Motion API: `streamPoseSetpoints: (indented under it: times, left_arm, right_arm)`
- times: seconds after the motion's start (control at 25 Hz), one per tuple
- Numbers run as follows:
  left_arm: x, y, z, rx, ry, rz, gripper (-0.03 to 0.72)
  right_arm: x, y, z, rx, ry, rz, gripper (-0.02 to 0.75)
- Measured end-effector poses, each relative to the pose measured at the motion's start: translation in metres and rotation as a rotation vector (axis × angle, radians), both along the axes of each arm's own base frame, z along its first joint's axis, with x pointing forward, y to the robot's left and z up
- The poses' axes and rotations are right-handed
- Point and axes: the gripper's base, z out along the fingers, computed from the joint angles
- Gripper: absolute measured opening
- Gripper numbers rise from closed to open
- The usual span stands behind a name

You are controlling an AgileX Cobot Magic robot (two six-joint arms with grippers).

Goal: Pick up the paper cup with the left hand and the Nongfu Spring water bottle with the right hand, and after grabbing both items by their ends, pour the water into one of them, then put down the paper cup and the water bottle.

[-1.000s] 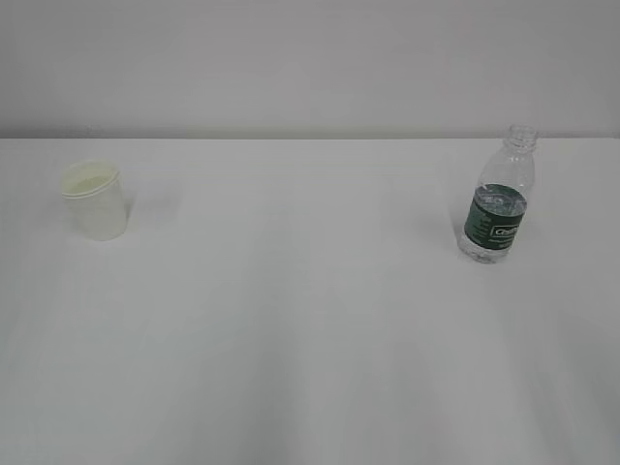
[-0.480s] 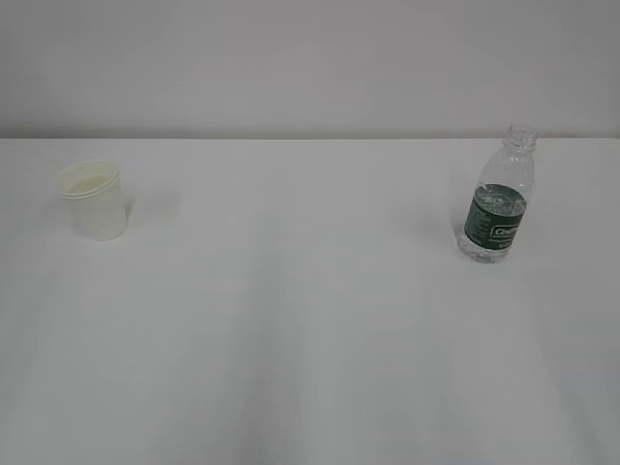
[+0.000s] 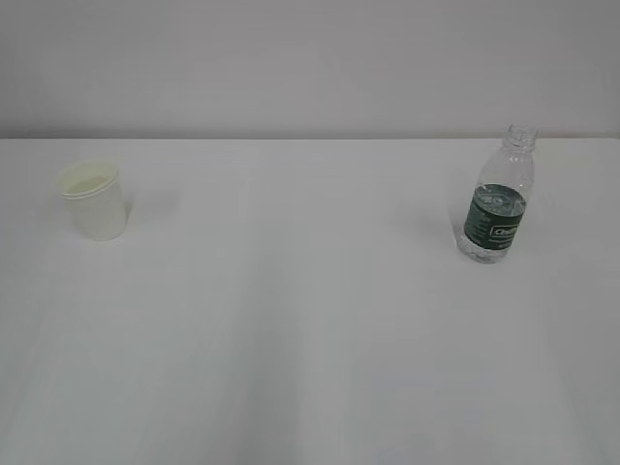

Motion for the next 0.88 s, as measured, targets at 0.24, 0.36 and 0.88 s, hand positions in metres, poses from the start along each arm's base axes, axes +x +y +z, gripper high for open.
streamPoseSetpoints:
  times: [0.24, 0.36, 0.88]
  left_arm:
    - [-0.007, -0.001, -0.008, 0.012, 0.075, -0.013, 0.557]
    - [-0.008, -0.001, -0.011, 0.016, 0.11, -0.017, 0.557]
    - [-0.007, 0.002, -0.021, 0.052, 0.169, 0.003, 0.557]
  right_arm:
    - [-0.007, -0.002, 0.0, 0.001, 0.071, -0.009, 0.486]
    - [-0.01, -0.002, -0.003, -0.001, 0.121, -0.013, 0.486]
    - [-0.014, -0.001, -0.009, 0.01, 0.201, -0.007, 0.486]
